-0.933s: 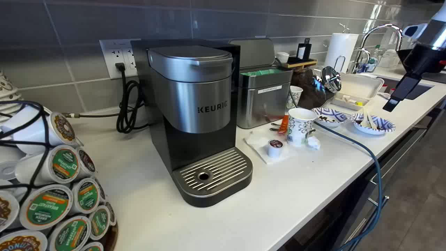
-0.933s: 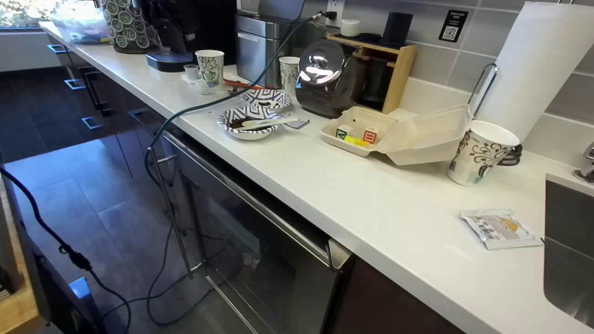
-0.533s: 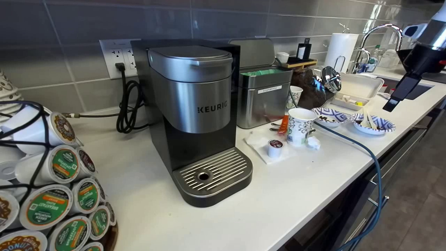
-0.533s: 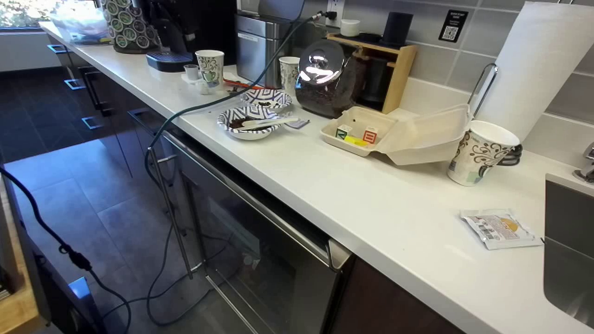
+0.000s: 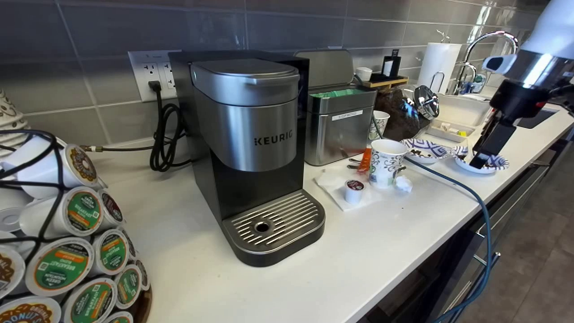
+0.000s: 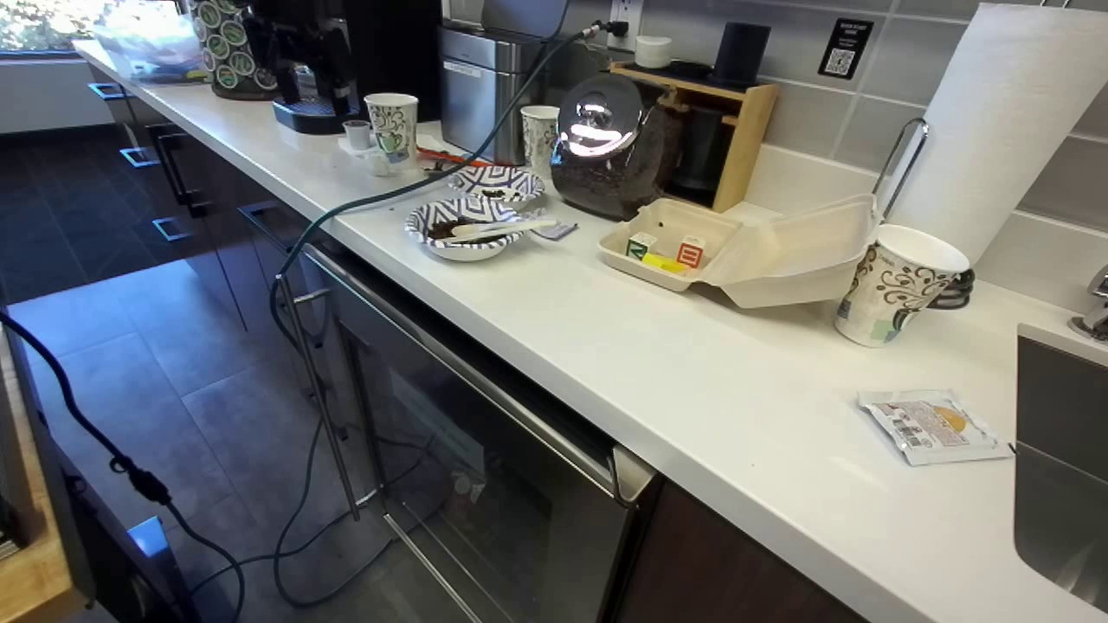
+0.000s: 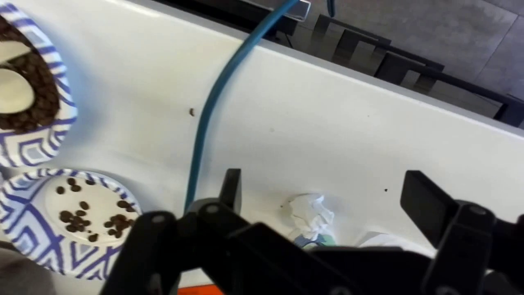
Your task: Bring the small, white object, closer to the foam pack
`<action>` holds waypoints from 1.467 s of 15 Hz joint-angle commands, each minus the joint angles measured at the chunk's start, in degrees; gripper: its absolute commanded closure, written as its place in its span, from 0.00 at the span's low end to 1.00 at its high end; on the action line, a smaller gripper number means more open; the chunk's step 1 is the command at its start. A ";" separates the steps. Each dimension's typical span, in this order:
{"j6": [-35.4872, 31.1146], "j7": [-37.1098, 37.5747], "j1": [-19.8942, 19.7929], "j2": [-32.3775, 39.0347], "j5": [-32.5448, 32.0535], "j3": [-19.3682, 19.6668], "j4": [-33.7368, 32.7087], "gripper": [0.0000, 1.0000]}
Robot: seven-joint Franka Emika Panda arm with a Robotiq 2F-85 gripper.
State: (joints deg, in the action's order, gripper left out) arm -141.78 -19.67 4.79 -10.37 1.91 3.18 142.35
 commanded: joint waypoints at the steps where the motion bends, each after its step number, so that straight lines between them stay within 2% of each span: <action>1: -5.92 -3.54 1.29 8.52 1.09 -2.07 -3.12 0.00; 6: -14.67 -3.46 0.29 16.75 -0.65 -5.18 -6.90 0.00; 10: -16.22 -4.01 -1.01 21.63 -0.42 -6.70 -10.22 0.02; 11: -16.27 -3.98 -1.41 22.78 -0.48 -6.99 -11.11 0.14; 12: -16.24 -3.19 -1.59 23.65 -1.27 -7.00 -11.86 0.17; 13: -16.29 -3.34 -2.00 24.43 -1.15 -7.29 -12.54 0.28; 17: -16.73 -2.51 -2.83 26.69 -2.41 -7.33 -14.44 0.60; 22: -16.00 -1.72 -3.01 27.00 -4.85 -6.91 -15.29 0.97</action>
State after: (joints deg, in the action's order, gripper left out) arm -157.30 -22.54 2.63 16.12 -0.49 -3.21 127.57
